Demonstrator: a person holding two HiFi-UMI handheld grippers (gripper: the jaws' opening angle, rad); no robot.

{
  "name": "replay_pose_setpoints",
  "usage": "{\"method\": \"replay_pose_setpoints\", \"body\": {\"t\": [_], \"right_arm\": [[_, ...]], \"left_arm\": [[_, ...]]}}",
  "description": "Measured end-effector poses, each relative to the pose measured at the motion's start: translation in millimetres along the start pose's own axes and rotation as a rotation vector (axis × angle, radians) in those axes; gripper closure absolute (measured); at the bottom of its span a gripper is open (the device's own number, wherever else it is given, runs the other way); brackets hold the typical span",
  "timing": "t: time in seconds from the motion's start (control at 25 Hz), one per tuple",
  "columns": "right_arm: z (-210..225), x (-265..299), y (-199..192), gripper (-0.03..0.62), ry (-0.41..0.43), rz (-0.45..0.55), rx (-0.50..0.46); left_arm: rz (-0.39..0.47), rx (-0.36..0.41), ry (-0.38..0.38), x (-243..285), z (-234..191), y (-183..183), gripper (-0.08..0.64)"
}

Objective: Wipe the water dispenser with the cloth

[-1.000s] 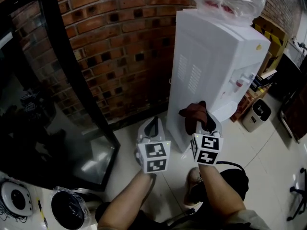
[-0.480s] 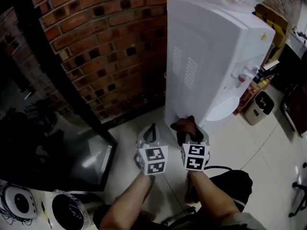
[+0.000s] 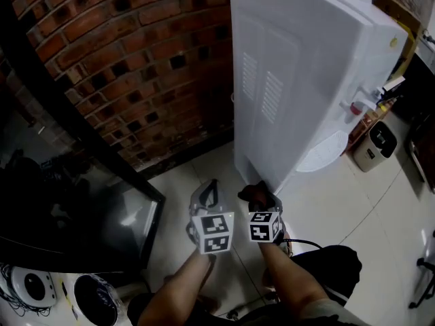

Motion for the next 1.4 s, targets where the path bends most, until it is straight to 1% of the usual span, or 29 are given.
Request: {"method": "replay_pose_setpoints", "body": {"t": [0.16,0.4,0.48,0.6,0.72,0.88,1.0,1.08,1.16,1.28,1.36,1.4], "right_arm": [[-6.4,22.0,-27.4,0.511,0.044,-0.057,-0.022],[-4.6,41.7,-65.8,0.512,0.084,-0.164,-0.029],[0.1,45.3,-70.0,0.512,0.095,-0.183,-0.025],[1.5,39.8,-61.9,0.512,0.139,-0.158,-0.042],[-3.0,17.2,-35.9,0.512,0.204,-0.067,-0.055],[13.1,-20.3,42.9,0.511,0.291,0.157,-0.098],[29.9,-75.2,99.7,0.512,0.364,0.321,-0.125],[43.4,-118.5,135.3,0.511,0.407,0.406,-0.148],[59.4,-160.5,168.7,0.511,0.425,0.48,-0.19],[81.5,-214.1,210.2,0.511,0.418,0.578,-0.257],[90.2,-240.1,228.1,0.511,0.402,0.648,-0.266],[94.1,-248.4,233.4,0.511,0.39,0.689,-0.255]], "left_arm": [[-0.014,-0.02,-0.007,6.9,1.3,-3.7,0.56],[-0.055,-0.032,-0.016,19.5,8.1,-12.5,0.56],[-0.057,-0.028,-0.015,22.1,11.0,-11.8,0.56],[-0.049,-0.031,-0.004,19.4,12.7,-4.5,0.56],[-0.03,-0.034,0.01,8.6,11.0,11.2,0.56],[0.054,-0.049,0.044,-0.8,10.4,48.4,0.56],[0.084,-0.059,0.041,-24.8,9.4,73.7,0.56],[0.094,-0.042,0.023,-43.3,9.6,91.1,0.56],[0.111,-0.006,0.001,-58.7,11.4,109.8,0.56],[0.144,0.023,-0.018,-78.3,14.4,137.5,0.56],[0.166,0.038,-0.025,-90.5,14.9,153.8,0.56],[0.173,0.043,-0.028,-94.1,14.4,159.9,0.56]]}}
Point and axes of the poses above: the fingertips, and each gripper's own axes: x forward along the fingers, z to its right, y out of its top, the point moved 9 cm from there along -x, backward along the fingers, and after that the axes turned 1 degree about z, right-handed, at the moved point
